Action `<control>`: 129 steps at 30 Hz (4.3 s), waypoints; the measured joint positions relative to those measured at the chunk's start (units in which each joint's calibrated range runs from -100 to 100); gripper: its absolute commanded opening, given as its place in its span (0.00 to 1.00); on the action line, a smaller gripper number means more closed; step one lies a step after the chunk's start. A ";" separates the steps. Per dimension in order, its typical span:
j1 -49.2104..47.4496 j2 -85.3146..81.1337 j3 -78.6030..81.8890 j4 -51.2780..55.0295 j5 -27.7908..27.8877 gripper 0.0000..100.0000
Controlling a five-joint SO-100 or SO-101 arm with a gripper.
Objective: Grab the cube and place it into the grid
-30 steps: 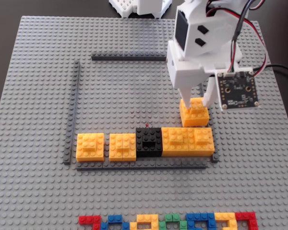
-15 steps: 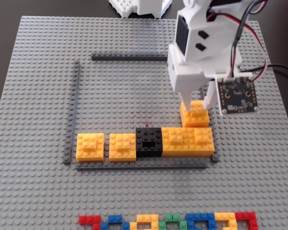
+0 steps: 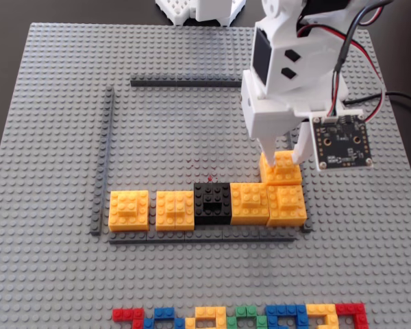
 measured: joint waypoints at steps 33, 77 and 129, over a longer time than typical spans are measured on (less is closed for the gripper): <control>0.66 0.42 0.00 -0.54 -0.05 0.32; 2.99 -33.50 12.62 7.13 -1.71 0.00; 7.95 -110.86 73.87 3.81 2.20 0.00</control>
